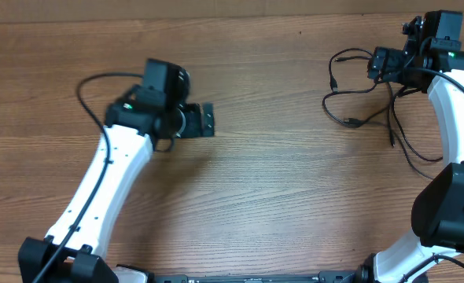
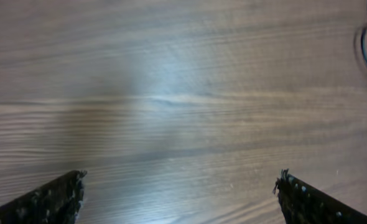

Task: Untangle cables

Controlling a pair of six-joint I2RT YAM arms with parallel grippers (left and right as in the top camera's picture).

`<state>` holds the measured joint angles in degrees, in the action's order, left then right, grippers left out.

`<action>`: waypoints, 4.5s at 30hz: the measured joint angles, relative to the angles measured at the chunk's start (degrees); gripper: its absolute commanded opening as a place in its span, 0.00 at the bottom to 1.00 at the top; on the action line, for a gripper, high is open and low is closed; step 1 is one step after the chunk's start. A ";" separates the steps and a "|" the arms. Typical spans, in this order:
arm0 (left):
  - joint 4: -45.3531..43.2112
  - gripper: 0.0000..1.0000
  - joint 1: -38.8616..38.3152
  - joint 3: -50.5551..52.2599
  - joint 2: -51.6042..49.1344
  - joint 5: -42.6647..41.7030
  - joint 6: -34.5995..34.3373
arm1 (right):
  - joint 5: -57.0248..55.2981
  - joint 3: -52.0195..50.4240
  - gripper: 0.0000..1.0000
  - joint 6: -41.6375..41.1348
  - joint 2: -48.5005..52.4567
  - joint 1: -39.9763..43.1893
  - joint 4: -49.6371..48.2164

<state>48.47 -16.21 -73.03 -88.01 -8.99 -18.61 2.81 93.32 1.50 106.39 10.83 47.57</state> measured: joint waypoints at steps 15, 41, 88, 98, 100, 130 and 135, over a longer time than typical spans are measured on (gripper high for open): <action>-18.32 1.00 -2.95 14.73 -0.39 2.75 -0.81 | 0.00 0.00 1.00 0.00 0.00 0.00 0.00; -14.40 1.00 -2.40 16.39 -6.69 -1.79 -31.06 | -0.02 0.00 1.00 -0.02 0.00 0.00 0.00; -62.73 1.00 -2.05 60.78 30.88 8.33 -17.35 | 0.00 0.00 1.00 0.00 0.00 0.00 0.00; -63.32 1.00 -2.03 67.84 46.07 11.17 -17.33 | -0.02 0.00 1.00 -0.02 0.00 0.00 -0.02; -63.32 1.00 -2.03 69.75 49.29 11.43 -17.33 | -0.02 0.00 1.00 0.00 0.00 0.00 -0.02; -44.68 1.00 4.83 72.52 86.38 16.50 -4.66 | -0.02 0.00 1.00 -0.02 0.00 0.00 0.00; -44.57 1.00 5.25 72.52 87.14 16.09 0.11 | -0.02 0.00 1.00 -0.02 0.00 0.00 0.00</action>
<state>3.90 -10.96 -0.51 -0.86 7.09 -18.50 2.79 93.32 1.48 106.39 10.83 47.57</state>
